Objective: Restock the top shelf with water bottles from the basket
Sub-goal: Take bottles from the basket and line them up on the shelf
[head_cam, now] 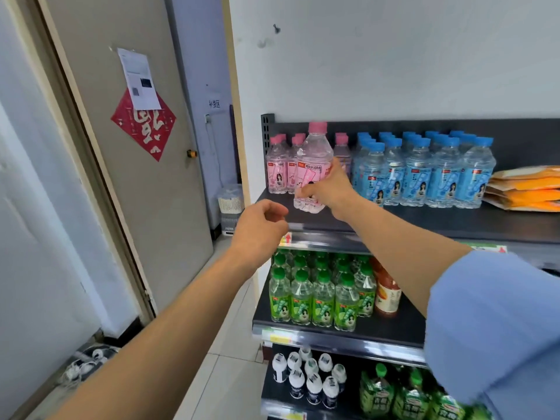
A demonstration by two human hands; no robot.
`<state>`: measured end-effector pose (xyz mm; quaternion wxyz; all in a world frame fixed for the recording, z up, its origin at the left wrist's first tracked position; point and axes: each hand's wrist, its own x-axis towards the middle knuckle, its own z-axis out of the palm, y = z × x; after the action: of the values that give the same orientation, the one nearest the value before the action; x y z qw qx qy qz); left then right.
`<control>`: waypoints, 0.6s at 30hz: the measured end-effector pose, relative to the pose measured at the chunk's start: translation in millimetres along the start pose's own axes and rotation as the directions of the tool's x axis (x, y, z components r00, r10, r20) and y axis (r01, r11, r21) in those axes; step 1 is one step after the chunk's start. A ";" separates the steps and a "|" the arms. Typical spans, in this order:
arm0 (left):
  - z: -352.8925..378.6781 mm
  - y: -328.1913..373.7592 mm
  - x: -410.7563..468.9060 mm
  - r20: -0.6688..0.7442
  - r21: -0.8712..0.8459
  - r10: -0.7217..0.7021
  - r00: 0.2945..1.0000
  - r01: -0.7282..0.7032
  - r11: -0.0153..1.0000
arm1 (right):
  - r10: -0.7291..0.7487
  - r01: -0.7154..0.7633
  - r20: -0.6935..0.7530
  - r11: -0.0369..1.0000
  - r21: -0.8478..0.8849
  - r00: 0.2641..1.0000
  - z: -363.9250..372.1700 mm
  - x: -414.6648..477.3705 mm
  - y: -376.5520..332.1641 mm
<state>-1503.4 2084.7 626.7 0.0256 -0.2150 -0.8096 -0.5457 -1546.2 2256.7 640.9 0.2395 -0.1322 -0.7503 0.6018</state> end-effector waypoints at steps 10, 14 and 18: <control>-21.9 -47.1 95.9 0.016 0.031 -0.040 0.999 0.040 0.999 | 0.057 -0.047 0.096 0.993 -0.105 0.994 70.0 77.2 32.7; -16.1 -56.7 121.8 0.039 0.046 -0.035 0.999 0.033 0.998 | 0.072 -0.059 0.110 0.991 -0.120 0.991 78.4 101.7 44.2; -14.9 -68.5 136.2 0.047 0.051 -0.032 0.998 0.030 0.998 | 0.096 -0.080 0.069 0.976 -0.202 0.993 85.3 117.4 51.0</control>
<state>-1655.4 2093.7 610.5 0.0032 -0.2147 -0.8267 -0.5200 -1694.8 2254.5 601.3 0.1686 -0.1647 -0.8088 0.5388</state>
